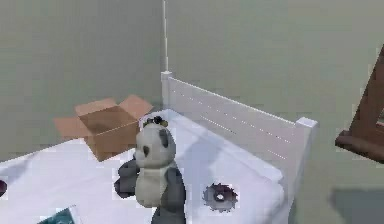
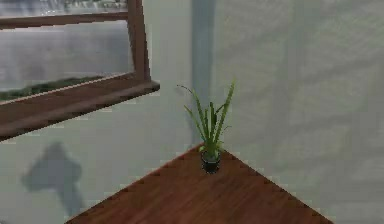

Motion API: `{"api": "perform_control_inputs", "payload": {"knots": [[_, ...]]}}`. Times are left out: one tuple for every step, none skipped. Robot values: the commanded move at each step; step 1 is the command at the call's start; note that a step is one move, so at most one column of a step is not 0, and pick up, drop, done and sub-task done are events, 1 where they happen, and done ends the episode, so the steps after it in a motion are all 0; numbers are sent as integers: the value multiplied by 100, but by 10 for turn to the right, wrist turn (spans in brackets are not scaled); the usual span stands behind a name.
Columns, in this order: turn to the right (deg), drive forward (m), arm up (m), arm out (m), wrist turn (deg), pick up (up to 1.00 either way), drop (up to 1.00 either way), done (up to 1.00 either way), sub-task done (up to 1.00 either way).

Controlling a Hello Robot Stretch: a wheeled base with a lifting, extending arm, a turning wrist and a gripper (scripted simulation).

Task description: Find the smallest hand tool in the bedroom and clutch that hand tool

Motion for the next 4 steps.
{"api": "perform_control_inputs", "payload": {"knots": [[-450,0,0,0,0,0,0,0,0],[-300,0,0,0,0,0,0,0,0],[0,0,50,0,0,0,0,0,0],[0,0,14,0,0,0,0,0,0]]}}
